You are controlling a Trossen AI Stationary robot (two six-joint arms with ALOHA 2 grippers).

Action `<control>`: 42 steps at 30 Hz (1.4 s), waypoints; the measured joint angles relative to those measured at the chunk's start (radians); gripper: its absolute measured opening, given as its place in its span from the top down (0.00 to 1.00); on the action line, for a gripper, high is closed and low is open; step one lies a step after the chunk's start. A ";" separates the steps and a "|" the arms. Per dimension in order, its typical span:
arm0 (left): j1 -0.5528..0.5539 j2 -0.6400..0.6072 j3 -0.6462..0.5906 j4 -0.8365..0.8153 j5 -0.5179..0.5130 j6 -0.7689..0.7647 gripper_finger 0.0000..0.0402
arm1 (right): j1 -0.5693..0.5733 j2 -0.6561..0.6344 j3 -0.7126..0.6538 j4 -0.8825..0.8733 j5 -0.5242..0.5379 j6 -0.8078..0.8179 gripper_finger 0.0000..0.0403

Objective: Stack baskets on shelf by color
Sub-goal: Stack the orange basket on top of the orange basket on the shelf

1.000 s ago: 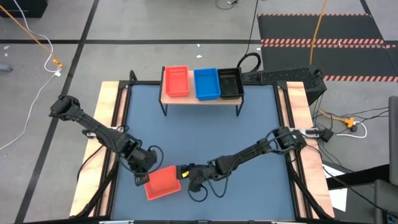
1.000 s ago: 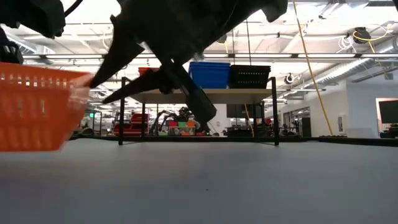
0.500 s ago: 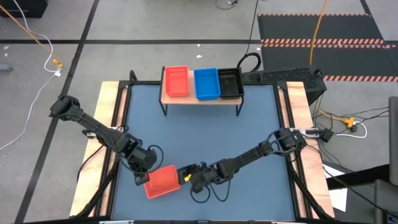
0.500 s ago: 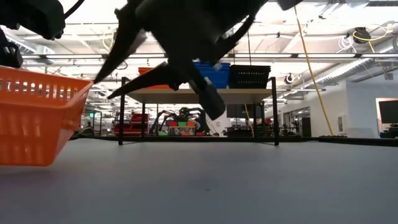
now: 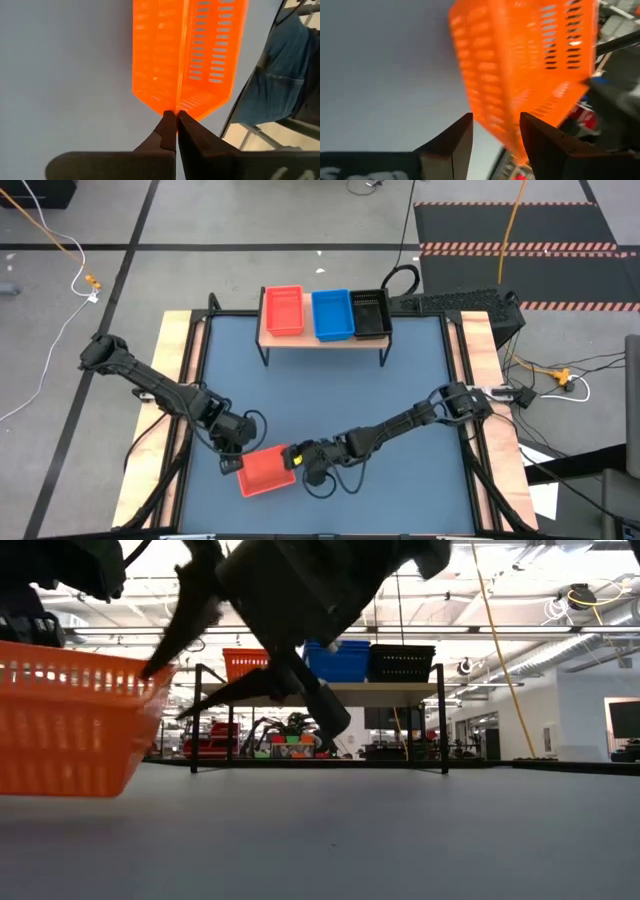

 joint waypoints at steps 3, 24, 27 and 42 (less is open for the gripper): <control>0.017 0.000 0.000 0.005 0.000 0.020 1.00 | -0.019 0.000 0.000 -0.029 -0.031 0.035 0.61; 0.079 -0.209 0.000 0.040 -0.226 0.156 0.66 | 0.060 -0.086 -0.002 -0.297 -0.066 0.679 1.00; 0.066 -0.284 0.000 -0.003 -0.237 0.079 0.64 | 0.065 -0.152 -0.002 -0.299 -0.068 0.864 1.00; -0.090 -0.395 -0.073 -0.182 -0.793 0.064 0.63 | -0.090 -0.348 0.402 -0.623 0.189 1.424 1.00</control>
